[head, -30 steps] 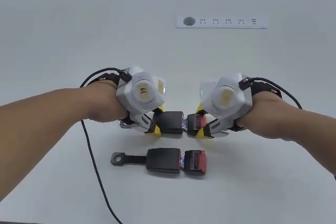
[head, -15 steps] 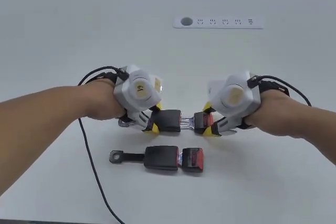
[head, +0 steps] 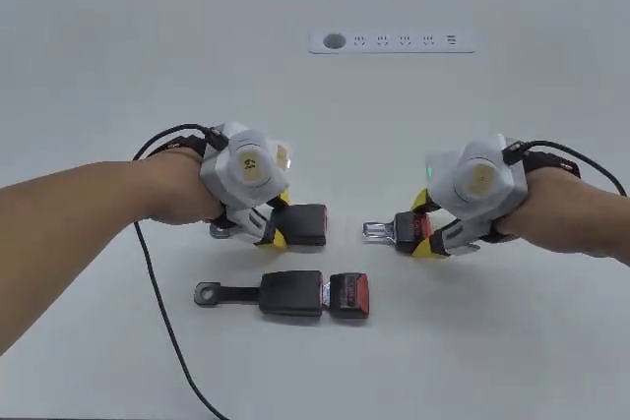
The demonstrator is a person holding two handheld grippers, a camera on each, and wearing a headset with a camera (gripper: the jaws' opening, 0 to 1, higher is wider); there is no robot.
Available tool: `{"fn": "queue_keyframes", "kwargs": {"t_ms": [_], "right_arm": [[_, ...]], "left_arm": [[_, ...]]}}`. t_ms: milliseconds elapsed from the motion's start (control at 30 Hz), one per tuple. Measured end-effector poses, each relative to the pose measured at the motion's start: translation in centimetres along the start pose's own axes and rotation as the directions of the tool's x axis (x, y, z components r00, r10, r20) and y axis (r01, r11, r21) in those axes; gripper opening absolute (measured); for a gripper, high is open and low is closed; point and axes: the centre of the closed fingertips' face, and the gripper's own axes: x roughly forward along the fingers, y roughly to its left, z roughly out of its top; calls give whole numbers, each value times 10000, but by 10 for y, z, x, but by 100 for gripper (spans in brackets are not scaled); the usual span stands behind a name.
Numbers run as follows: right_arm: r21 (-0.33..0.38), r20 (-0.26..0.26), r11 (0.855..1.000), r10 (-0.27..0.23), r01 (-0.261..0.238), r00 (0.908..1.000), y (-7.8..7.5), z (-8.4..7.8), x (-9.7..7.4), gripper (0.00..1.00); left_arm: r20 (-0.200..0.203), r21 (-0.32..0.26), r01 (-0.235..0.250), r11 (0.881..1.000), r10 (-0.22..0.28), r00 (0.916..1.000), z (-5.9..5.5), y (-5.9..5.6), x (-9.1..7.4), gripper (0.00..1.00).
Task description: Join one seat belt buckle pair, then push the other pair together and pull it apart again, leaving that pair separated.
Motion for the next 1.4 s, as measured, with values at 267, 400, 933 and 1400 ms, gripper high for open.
{"fn": "queue_keyframes", "kwargs": {"t_ms": [267, 400, 933, 1400], "right_arm": [[125, -262, 9999, -26, 29, 9997, 1, -26, -11, 31], [143, -381, 9999, -9, 15, 9993, -1, -34, -13, 31], [339, -669, 9983, -453, 476, 9967, -6, -38, -12, 41], [1639, 144, 9756, -1503, 1459, 9885, 8, -19, -38, 54]], "left_arm": [[-80, -21, -31, 10000, 31, 10000, 1, -2, 0, 32], [-124, -41, -46, 10000, 45, 9999, 1, -2, 0, 32], [-86, -28, -405, 9992, 405, 9991, -1, 4, -3, 38], [1021, -1446, -1827, 9725, 1983, 9748, -2, -3, -54, 49]]}}
